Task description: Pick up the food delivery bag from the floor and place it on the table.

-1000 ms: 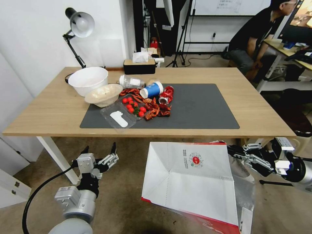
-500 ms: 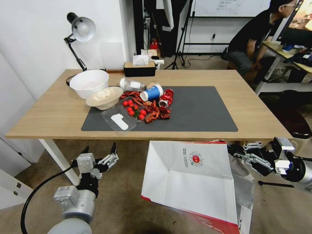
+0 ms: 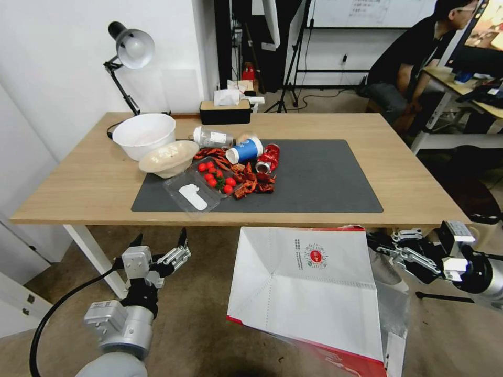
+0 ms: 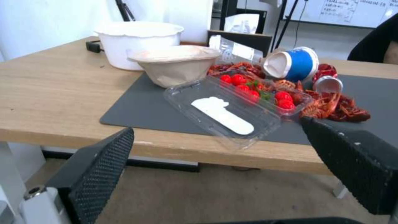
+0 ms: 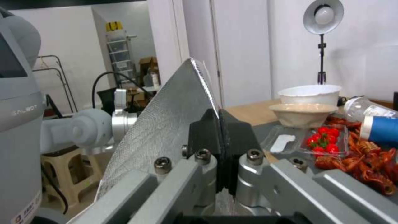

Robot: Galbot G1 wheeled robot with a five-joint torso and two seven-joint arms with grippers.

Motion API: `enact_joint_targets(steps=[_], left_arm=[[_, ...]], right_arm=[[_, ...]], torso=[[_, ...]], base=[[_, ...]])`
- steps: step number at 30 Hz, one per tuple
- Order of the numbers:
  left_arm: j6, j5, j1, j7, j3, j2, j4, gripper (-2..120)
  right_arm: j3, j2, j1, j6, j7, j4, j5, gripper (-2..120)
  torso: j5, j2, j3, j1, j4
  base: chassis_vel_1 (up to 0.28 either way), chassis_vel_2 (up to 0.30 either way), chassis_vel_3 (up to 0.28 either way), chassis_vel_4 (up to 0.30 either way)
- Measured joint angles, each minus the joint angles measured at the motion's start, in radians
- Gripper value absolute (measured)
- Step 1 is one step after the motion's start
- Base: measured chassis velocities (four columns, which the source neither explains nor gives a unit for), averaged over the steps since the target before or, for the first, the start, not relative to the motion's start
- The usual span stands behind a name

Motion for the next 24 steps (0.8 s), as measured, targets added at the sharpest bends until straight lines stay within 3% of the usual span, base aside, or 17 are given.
enact_joint_targets(steps=[12,19,24], left_arm=[[-0.008,0.004,0.006,-0.005,0.000,-0.002,-0.005,100],[-0.010,0.004,0.002,-0.007,0.002,0.001,-0.010,100],[-0.010,0.004,-0.002,-0.012,0.002,0.001,-0.010,100]], right_arm=[[0.042,-0.041,-0.028,0.004,0.025,0.024,0.066,0],[0.100,-0.077,-0.060,-0.011,0.085,0.078,0.205,0],[0.145,-0.098,-0.074,-0.012,0.183,0.129,0.359,0]], torso=[[0.0000,-0.006,-0.003,-0.003,0.0000],[0.0000,-0.007,-0.004,-0.003,0.0000],[0.0000,-0.008,-0.005,-0.004,0.0000]], base=[[0.000,0.000,0.000,0.000],[0.000,0.000,0.000,0.000],[0.000,0.000,0.000,0.000]])
